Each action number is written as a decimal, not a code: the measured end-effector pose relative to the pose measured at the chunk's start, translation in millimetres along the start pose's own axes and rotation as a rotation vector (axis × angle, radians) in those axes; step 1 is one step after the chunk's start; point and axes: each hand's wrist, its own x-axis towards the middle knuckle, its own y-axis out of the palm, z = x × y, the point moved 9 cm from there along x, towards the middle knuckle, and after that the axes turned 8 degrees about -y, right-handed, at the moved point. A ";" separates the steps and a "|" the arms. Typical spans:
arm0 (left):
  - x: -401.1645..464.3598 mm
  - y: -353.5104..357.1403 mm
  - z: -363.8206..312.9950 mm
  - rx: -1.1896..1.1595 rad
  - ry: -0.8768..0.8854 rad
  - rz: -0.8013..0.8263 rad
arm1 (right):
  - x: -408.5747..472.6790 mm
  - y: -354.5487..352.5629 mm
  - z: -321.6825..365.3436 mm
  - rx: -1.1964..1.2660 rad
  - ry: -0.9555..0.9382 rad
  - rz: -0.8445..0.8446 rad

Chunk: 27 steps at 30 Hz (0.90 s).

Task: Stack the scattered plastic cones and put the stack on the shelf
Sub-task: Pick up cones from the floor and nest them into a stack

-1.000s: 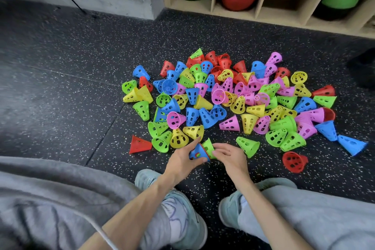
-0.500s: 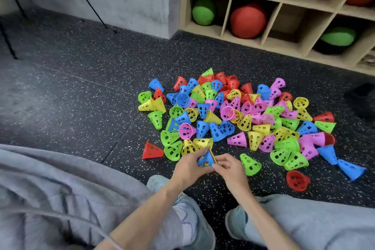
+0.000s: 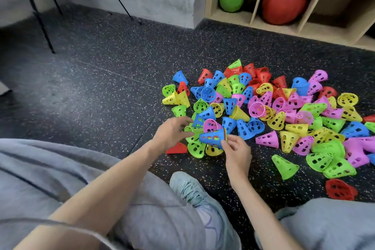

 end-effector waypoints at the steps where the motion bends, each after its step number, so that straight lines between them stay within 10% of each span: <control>1: 0.5 -3.1 15.2 -0.009 -0.036 -0.049 | 0.3 3.9 -4.6 0.013 0.019 -0.029; 12: 12.0 41.3 93.7 -0.004 -0.266 -0.012 | 5.9 33.9 -34.6 0.046 0.070 0.002; 27: 3.0 22.0 38.7 -0.147 -0.091 -0.132 | 14.6 5.9 -14.7 0.061 0.022 -0.063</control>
